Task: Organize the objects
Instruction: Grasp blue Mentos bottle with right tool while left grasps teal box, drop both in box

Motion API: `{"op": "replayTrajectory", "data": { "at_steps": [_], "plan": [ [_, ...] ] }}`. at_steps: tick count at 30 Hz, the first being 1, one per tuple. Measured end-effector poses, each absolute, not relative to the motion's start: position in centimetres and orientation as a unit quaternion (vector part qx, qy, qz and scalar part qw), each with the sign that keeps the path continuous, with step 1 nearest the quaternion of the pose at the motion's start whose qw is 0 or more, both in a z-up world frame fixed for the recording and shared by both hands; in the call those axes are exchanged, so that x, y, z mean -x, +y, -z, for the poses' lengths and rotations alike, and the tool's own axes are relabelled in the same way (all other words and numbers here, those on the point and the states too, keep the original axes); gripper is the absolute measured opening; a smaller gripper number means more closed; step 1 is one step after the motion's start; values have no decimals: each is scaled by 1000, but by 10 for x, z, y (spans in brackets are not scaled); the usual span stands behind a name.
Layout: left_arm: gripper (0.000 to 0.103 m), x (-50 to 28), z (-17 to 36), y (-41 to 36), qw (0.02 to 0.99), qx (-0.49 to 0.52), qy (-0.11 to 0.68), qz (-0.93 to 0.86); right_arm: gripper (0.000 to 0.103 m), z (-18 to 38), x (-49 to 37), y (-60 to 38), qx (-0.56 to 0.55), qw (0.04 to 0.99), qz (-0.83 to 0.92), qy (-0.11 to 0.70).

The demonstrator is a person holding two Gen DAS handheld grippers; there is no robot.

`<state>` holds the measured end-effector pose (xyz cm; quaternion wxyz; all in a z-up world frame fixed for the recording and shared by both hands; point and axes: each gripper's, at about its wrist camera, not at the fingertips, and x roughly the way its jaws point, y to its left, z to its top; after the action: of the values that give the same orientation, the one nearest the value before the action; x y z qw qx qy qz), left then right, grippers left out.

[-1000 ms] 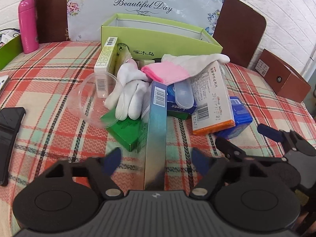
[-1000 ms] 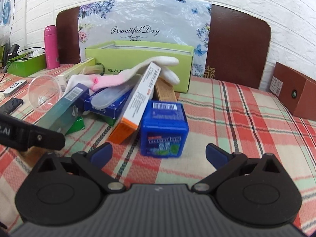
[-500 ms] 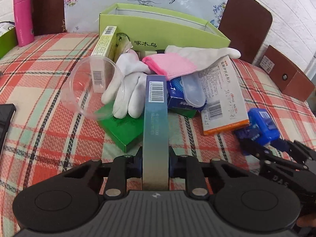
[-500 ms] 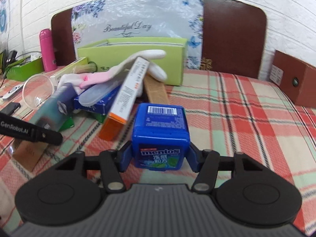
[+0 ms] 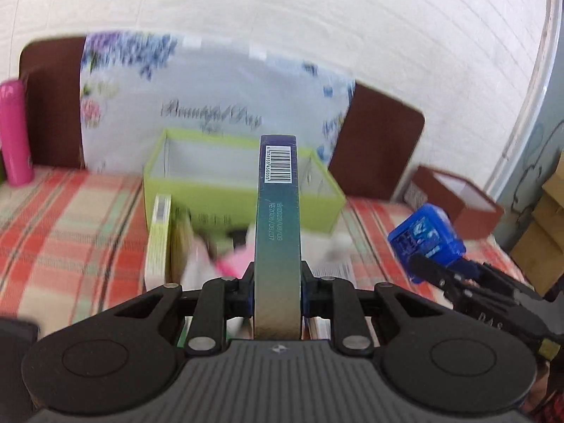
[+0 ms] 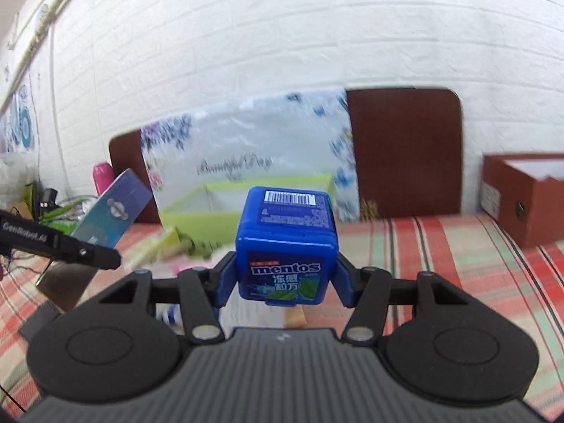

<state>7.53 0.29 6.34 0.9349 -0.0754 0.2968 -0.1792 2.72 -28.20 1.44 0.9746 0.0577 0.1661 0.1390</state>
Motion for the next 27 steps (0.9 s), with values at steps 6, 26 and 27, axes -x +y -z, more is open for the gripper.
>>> {"op": "replayTrajectory", "data": {
  "at_steps": [6,26,27],
  "plan": [
    [22,-171,-80,5,941,124,283,141,55,-36,-110,-259,-68,974,-147,158],
    [80,-297,-35,4,940,118,305,97,86,20,-284,-202,20,953,-121,276],
    [80,-293,-40,8,938,125,308,103,89,17,-280,-202,21,956,-119,269]
  ]
}}
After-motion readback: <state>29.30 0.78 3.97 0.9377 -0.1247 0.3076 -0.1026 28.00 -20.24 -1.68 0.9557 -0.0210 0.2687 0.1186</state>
